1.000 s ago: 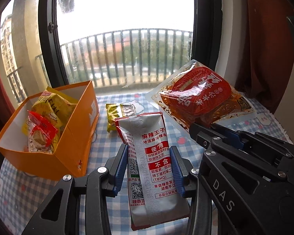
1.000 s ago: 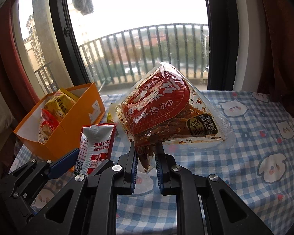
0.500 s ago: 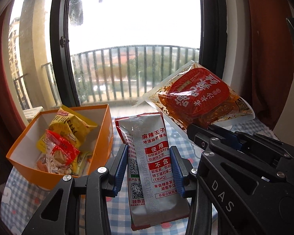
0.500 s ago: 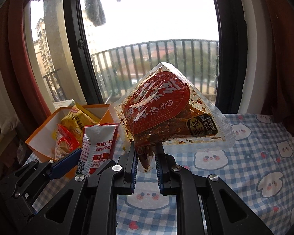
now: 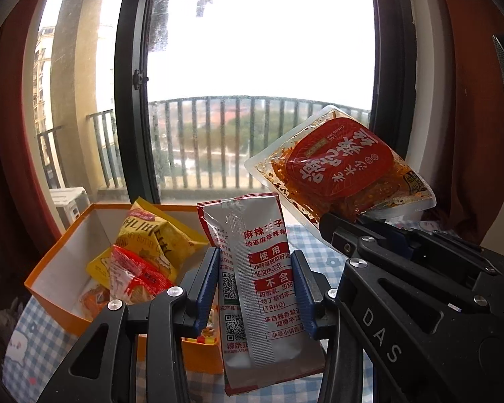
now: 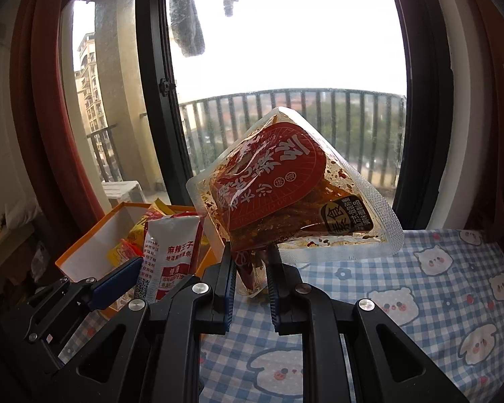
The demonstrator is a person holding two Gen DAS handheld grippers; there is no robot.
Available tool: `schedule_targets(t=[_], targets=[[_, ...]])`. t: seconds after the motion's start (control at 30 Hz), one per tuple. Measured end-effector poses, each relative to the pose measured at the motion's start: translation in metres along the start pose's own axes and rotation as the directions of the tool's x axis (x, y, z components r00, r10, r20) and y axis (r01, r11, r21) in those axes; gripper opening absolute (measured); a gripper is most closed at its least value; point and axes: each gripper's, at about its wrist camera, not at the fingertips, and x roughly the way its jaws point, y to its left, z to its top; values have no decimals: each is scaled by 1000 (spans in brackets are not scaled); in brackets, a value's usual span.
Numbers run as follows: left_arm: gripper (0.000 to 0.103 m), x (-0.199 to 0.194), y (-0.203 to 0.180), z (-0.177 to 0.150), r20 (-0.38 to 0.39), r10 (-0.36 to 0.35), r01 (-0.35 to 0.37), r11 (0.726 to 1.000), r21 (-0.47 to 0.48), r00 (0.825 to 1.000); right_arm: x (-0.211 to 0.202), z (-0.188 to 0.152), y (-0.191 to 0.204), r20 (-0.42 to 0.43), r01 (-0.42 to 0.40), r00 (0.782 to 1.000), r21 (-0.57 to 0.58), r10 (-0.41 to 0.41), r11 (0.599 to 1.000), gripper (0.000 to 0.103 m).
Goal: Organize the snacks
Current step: 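Lift and carry both packets over the orange box with both tools, then open both tools to drop the strip and meat packets into the box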
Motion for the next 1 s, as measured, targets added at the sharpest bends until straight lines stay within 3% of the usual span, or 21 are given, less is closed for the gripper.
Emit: schedule_targets(t=[0.23,0.77,0.9,1.0], targets=[[43,9,34,0,-5,31,-31,999,-29,1000,24,4,28,-8,-36,999,-25,36,999,19],[44,60,108,-5,-121,152,-158,987,-36,981,93,3,90,-120,-176,979,-64,167,982,19],[45,71,113,-9,-130,256,-255,967,23,958,112,-2,101,-159,-183,973,-77,169,980,19],[45,81,123,-12,-172,252,-255,967,6,952,125,-6,105,-189,-196,965,-68,180,978,19]])
